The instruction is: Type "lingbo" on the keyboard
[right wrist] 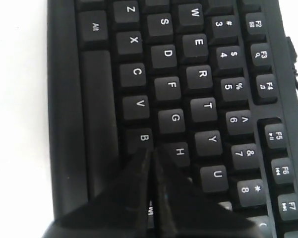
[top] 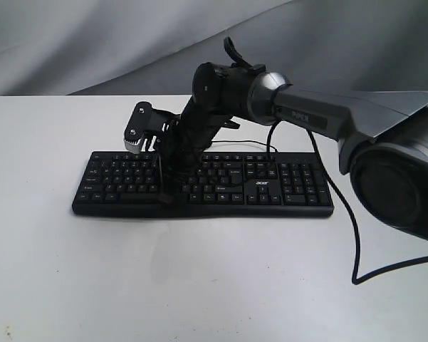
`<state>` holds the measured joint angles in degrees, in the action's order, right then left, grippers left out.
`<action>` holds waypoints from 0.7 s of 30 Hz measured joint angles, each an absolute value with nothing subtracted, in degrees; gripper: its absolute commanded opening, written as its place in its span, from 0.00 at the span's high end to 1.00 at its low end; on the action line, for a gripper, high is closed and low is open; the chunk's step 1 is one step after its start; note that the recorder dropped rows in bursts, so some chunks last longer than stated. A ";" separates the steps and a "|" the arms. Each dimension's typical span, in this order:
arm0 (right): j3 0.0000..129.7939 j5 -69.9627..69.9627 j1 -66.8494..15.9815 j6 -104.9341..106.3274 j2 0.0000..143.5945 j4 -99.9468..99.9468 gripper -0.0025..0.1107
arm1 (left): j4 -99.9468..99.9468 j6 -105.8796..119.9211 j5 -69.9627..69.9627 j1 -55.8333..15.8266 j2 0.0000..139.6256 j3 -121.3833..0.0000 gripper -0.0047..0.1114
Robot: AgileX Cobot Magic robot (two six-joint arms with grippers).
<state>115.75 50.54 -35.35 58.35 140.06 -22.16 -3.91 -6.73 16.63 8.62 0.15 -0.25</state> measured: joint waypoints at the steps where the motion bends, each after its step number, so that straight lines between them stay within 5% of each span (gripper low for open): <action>1: 115.75 50.54 -35.35 58.35 140.16 -22.27 0.98 | -3.91 -6.73 16.63 8.62 0.15 -0.25 0.96; 21: 115.75 50.54 -35.35 58.35 140.92 -22.71 0.98 | -3.91 -6.73 16.63 8.62 0.15 -0.25 0.96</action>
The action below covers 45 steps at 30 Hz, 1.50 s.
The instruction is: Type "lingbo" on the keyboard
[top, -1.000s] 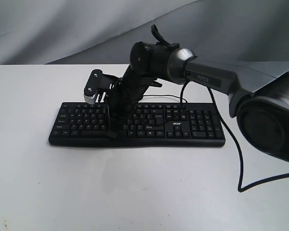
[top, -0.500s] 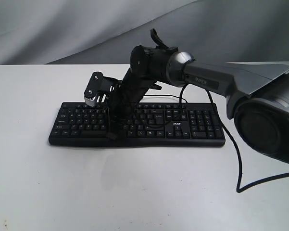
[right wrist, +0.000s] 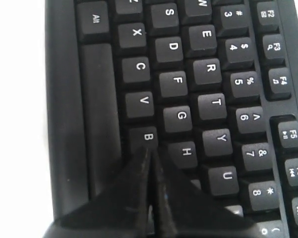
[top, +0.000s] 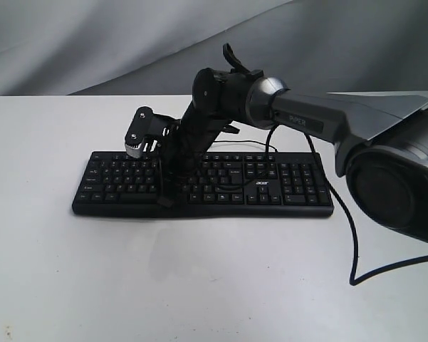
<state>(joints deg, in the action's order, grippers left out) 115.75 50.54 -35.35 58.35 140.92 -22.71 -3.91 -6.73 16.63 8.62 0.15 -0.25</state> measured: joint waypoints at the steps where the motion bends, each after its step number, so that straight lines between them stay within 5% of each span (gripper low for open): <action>1: 115.75 50.54 -35.35 58.35 140.92 -22.71 0.98 | -3.91 -6.73 16.63 8.62 0.15 -0.25 0.96; 45: 115.75 43.01 -35.35 60.57 139.59 -25.73 0.98 | -3.91 -6.73 16.63 8.62 0.15 -0.25 0.96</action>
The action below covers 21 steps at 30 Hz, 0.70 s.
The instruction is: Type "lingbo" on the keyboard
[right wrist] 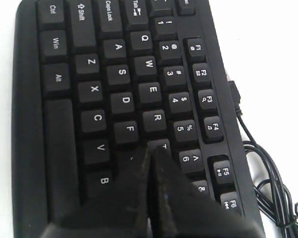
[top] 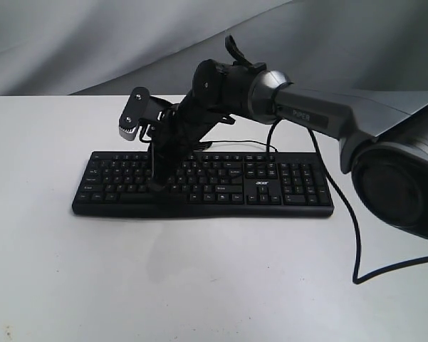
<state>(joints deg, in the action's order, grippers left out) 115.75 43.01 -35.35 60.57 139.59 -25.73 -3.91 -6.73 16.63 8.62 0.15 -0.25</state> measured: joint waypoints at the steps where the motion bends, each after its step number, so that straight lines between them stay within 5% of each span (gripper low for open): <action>1: 115.75 42.87 -35.35 60.56 139.67 -26.02 0.98 | -3.91 -6.73 16.63 8.62 0.15 -0.25 0.96; 21: 115.75 40.00 -35.91 60.60 141.78 -28.76 0.98 | -3.91 -6.73 16.63 8.62 0.15 -0.25 0.96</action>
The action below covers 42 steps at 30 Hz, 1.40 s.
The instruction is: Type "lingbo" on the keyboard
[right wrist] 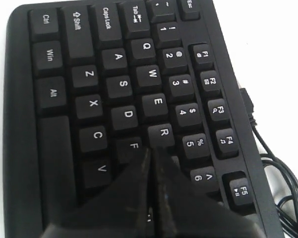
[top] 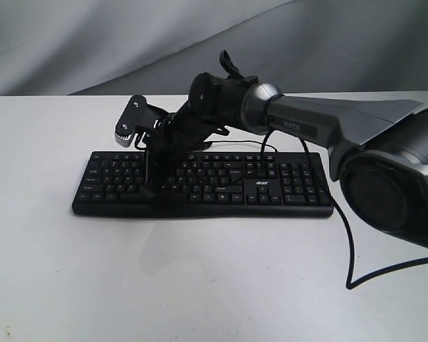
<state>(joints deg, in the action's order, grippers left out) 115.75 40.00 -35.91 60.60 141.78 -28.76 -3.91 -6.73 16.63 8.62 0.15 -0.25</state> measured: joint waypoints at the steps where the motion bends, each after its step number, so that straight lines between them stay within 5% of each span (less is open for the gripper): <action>1: 115.75 40.00 -35.91 60.60 141.78 -29.05 0.98 | -3.91 -6.73 16.63 8.62 0.15 -0.25 0.96; 42: 115.75 40.72 -35.91 60.60 142.45 -30.48 0.98 | -3.91 -6.73 16.63 8.62 0.15 -0.25 0.96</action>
